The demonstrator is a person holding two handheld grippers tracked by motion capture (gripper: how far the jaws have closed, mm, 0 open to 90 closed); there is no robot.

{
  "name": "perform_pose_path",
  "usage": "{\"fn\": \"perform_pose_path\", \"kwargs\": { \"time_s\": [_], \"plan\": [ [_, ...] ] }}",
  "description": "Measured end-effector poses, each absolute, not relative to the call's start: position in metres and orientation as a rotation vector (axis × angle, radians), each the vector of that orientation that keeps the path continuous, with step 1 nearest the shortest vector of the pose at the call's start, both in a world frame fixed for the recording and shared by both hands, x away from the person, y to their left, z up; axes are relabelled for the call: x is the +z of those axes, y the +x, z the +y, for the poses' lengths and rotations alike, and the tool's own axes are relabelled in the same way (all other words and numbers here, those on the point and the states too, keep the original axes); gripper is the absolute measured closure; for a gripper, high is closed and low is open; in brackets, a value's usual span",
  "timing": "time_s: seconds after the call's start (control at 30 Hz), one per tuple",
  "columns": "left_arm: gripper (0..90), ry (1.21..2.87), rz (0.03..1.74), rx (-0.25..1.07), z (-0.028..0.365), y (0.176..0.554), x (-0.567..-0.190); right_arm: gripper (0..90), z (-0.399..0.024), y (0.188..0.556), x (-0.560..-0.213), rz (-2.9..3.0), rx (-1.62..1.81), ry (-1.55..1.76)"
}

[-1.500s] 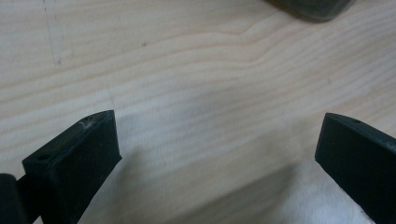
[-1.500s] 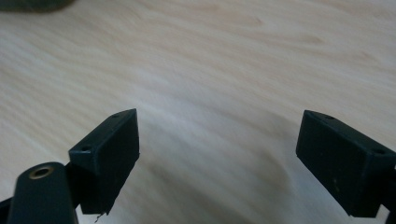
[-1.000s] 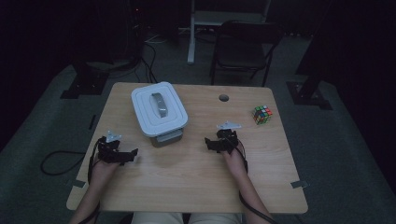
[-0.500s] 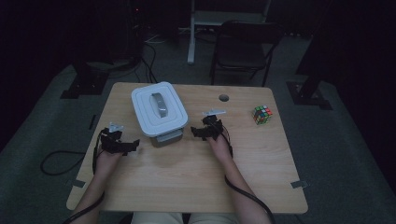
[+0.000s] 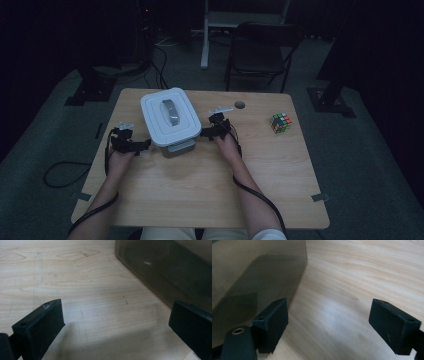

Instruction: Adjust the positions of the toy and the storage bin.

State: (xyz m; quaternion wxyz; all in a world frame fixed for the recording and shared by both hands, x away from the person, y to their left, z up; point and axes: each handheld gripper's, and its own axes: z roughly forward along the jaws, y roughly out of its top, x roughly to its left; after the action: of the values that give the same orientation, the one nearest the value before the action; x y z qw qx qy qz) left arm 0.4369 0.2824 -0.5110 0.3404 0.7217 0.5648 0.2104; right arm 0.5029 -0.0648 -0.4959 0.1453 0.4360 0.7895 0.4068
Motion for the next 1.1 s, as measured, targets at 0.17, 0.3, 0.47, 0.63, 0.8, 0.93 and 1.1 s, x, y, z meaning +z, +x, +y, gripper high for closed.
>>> {"fn": "perform_pose_path", "kwargs": {
  "time_s": [0.17,0.3,0.47,0.63,0.8,0.93,1.1],
  "plan": [
    [0.6,1.872,1.437,0.575,0.278,0.443,-0.502,15.8,-0.058,0.514,-0.494,2.281,1.173,1.269],
    [0.6,1.866,1.416,0.600,0.276,0.446,-0.494,15.9,-0.056,0.520,-0.495,2.279,1.173,1.274],
    [0.6,1.872,1.428,0.583,0.276,0.449,-0.492,16.4,-0.056,0.521,-0.495,2.281,1.187,1.267],
    [0.6,1.904,1.413,0.617,0.270,0.448,-0.493,18.6,-0.060,0.516,-0.495,2.276,1.275,1.248],
    [0.6,1.940,1.408,0.634,0.265,0.450,-0.493,21.1,-0.060,0.509,-0.491,2.290,1.245,1.230],
    [0.7,1.953,1.387,0.635,0.260,0.450,-0.491,21.4,-0.063,0.503,-0.489,2.288,1.222,1.231],
    [0.6,1.960,1.381,0.648,0.254,0.449,-0.488,21.7,-0.068,0.495,-0.487,2.279,1.226,1.223]
  ]
}}
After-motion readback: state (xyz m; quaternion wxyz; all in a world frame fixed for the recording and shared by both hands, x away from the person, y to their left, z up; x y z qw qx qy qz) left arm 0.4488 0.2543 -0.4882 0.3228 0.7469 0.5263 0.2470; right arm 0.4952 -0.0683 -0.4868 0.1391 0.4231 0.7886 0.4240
